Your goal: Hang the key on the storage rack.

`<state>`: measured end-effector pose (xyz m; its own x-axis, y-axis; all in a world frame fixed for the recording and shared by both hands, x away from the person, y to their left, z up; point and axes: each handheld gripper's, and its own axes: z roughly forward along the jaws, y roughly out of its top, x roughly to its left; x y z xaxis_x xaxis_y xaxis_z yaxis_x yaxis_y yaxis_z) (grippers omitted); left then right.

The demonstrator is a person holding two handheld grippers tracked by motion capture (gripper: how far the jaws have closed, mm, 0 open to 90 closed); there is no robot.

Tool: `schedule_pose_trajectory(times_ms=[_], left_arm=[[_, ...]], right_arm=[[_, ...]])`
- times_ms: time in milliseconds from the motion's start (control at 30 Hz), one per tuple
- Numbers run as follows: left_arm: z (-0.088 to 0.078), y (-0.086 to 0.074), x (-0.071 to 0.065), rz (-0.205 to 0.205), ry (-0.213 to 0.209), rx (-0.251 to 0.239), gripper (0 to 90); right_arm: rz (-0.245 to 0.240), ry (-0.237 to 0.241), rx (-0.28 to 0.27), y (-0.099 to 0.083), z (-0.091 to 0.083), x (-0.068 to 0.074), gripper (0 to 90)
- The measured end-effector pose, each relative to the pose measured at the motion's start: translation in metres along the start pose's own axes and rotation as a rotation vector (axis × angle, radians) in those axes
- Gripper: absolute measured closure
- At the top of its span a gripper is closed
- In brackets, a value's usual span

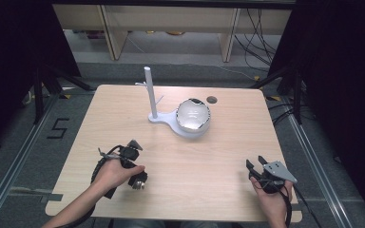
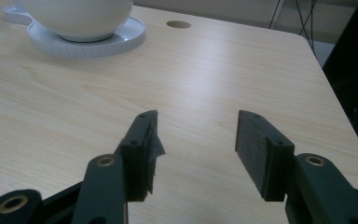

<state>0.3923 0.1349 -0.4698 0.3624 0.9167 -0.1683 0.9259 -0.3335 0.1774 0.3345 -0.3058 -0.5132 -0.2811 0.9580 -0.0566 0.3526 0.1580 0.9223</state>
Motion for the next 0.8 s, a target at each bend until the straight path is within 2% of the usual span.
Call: schedule_pose_trajectory(times_ms=[100, 133, 167, 200, 300, 333, 367, 467, 500, 533, 567, 600, 633, 733, 767, 800], left_arm=[[0.004, 0.003, -0.003, 0.007, 0.008, 0.022, 27.6], [0.006, 0.004, -0.005, 0.008, 0.02, 0.028, 27.6], [0.009, 0.004, -0.007, 0.01, 0.032, 0.027, 27.6], [0.01, 0.005, -0.007, 0.017, 0.039, 0.046, 27.6], [0.015, 0.004, -0.01, 0.024, 0.079, 0.035, 27.9], [0.015, 0.005, -0.01, 0.026, 0.071, 0.056, 28.0], [0.016, 0.004, -0.01, 0.03, 0.074, 0.06, 28.0], [0.017, 0.005, -0.011, 0.037, 0.085, 0.059, 29.1], [0.017, 0.006, -0.012, 0.037, 0.092, 0.06, 29.4], [0.018, 0.006, -0.012, 0.043, 0.102, 0.049, 29.8], [0.018, 0.006, -0.012, 0.043, 0.102, 0.049, 30.9], [0.018, 0.006, -0.013, 0.051, 0.111, 0.053, 31.8], [0.018, 0.006, -0.014, 0.064, 0.13, 0.05, 33.0], [0.018, 0.004, -0.016, 0.079, 0.131, 0.041, 35.4], [0.016, 0.005, -0.017, 0.082, 0.127, 0.068, 36.7], [0.016, 0.004, -0.016, 0.097, 0.128, 0.066, 38.7]], right_arm=[[-0.006, 0.001, 0.0, 0.0, -0.001, 0.0, 49.7], [0.012, 0.009, 0.008, 0.0, -0.001, 0.0, 49.7], [0.013, 0.006, 0.007, 0.0, -0.001, 0.0, 49.7], [0.011, 0.005, 0.005, 0.0, -0.001, 0.0, 49.7], [0.001, 0.005, 0.005, 0.0, -0.001, 0.0, 49.8], [0.017, 0.003, 0.011, 0.0, -0.001, 0.002, 49.8], [0.012, 0.002, 0.013, 0.0, -0.001, 0.002, 49.8], [0.03, -0.001, 0.022, 0.0, -0.002, 0.004, 49.8], [0.013, 0.004, 0.015, 0.0, -0.001, 0.002, 49.8], [0.036, -0.003, 0.024, 0.0, -0.002, 0.003, 49.8], [0.036, -0.003, 0.024, 0.0, -0.002, 0.003, 49.8], [0.005, 0.009, 0.009, 0.0, -0.001, 0.0, 49.8], [0.0, 0.008, 0.006, 0.0, -0.001, 0.0, 49.8], [-0.001, 0.013, 0.007, 0.0, -0.001, 0.0, 49.8], [0.011, 0.018, 0.011, 0.0, -0.001, 0.001, 49.8], [0.01, 0.018, 0.011, 0.0, -0.001, 0.001, 49.8]])
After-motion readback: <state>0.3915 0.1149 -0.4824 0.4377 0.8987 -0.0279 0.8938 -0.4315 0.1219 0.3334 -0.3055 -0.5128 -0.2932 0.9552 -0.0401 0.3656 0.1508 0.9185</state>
